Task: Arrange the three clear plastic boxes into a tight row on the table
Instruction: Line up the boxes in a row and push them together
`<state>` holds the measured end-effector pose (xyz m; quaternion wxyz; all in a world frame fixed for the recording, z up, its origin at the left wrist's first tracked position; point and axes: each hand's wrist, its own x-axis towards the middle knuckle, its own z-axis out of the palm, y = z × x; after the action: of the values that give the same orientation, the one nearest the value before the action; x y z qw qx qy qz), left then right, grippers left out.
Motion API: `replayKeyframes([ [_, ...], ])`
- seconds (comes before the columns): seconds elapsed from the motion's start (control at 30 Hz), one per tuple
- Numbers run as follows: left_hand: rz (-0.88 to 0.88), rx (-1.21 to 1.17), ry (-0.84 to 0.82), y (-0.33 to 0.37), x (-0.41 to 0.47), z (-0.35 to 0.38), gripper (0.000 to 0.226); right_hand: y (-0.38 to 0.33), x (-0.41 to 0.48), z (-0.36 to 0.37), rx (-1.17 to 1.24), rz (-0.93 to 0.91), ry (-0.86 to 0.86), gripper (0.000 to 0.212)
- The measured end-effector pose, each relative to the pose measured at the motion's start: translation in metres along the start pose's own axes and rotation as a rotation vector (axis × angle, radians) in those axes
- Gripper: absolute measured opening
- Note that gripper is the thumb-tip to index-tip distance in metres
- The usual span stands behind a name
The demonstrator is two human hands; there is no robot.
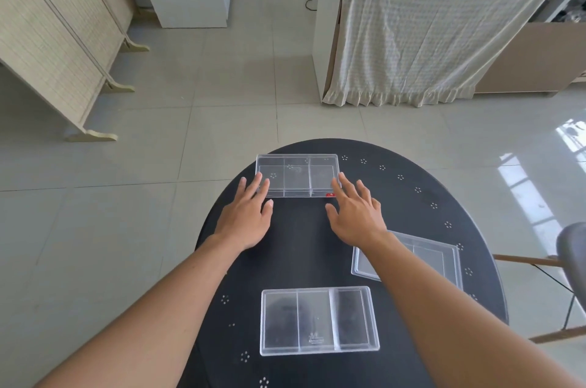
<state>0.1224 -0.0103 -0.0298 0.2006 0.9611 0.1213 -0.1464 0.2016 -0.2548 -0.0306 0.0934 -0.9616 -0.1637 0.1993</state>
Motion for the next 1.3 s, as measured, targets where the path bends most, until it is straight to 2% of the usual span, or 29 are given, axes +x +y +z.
replayKeyframes([
  [0.2, 0.008, -0.006, 0.039, 0.006, -0.001, -0.001, 0.066, 0.004, 0.001, -0.005, 0.006, -0.023, 0.012, 0.071],
  [0.33, 0.079, -0.058, 0.136, 0.022, -0.019, 0.004, 0.067, 0.015, -0.016, -0.009, 0.072, -0.003, 0.066, 0.073],
  [0.43, 0.163, -0.106, 0.139, 0.039, -0.042, 0.024, 0.063, 0.036, -0.044, -0.007, 0.118, 0.054, 0.09, 0.071],
  [0.57, 0.285, -0.131, 0.032, 0.066, -0.07, 0.057, 0.062, 0.079, -0.091, -0.003, 0.129, 0.142, 0.104, 0.069],
  [0.87, 0.417, -0.062, -0.128, 0.143, -0.105, 0.097, 0.064, 0.158, -0.18, 0.008, 0.131, 0.3, 0.097, 0.066],
  [1.03, 0.423, 0.017, -0.213, 0.163, -0.109, 0.105, 0.069, 0.172, -0.202, 0.018, 0.14, 0.28, 0.053, 0.07],
  [1.3, 0.405, 0.106, -0.244, 0.163, -0.112, 0.106, 0.069, 0.17, -0.209, 0.022, 0.12, 0.257, 0.046, 0.07],
])
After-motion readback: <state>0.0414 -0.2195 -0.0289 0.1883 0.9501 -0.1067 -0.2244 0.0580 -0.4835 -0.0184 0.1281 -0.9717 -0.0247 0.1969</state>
